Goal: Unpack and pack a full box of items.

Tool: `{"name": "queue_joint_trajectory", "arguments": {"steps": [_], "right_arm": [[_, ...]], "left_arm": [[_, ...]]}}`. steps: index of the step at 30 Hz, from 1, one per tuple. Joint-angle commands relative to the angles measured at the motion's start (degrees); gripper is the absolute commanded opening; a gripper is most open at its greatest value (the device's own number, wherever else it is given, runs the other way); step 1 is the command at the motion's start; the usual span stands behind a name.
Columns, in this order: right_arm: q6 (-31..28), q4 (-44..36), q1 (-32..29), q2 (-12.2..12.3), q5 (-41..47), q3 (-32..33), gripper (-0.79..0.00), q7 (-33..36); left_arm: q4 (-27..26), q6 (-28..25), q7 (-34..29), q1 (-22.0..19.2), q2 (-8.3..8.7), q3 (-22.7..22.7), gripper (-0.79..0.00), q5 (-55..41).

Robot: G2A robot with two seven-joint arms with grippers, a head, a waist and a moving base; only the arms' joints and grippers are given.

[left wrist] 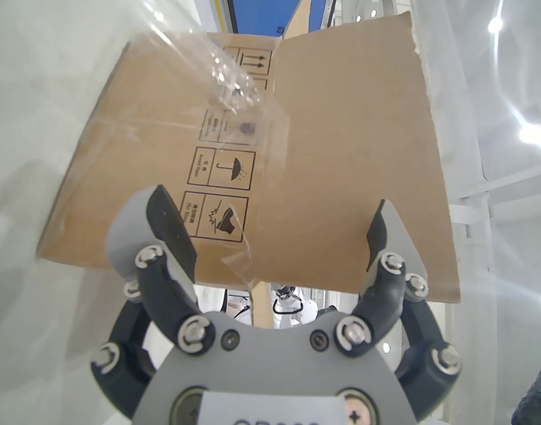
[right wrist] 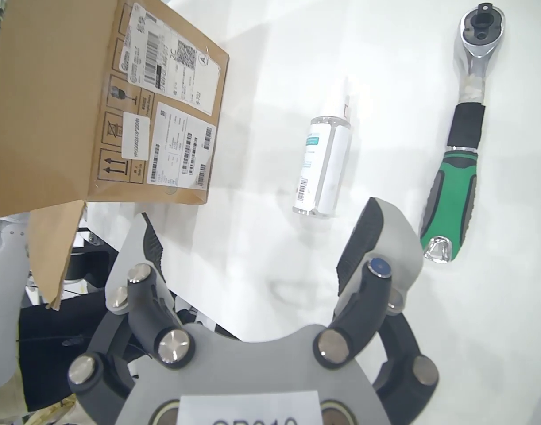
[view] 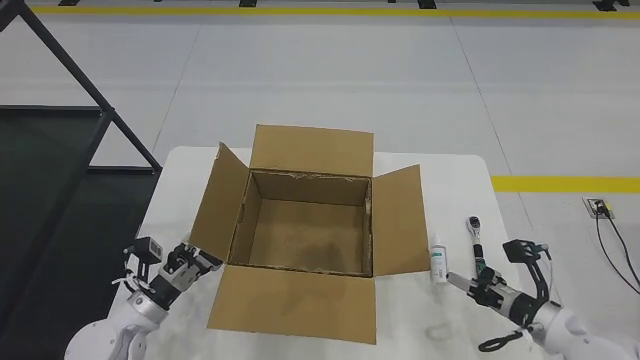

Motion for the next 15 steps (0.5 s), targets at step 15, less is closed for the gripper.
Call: {"name": "queue_joint_trajectory", "arguments": {"steps": [15], "right_arm": [[2.0,-0.5,0.4,0.2,-9.3,-4.1,0.000,-4.7]], "left_arm": [[-9.4,-6.2,0.8,8.9,0.75,-14.0,0.000,-9.5]]}}
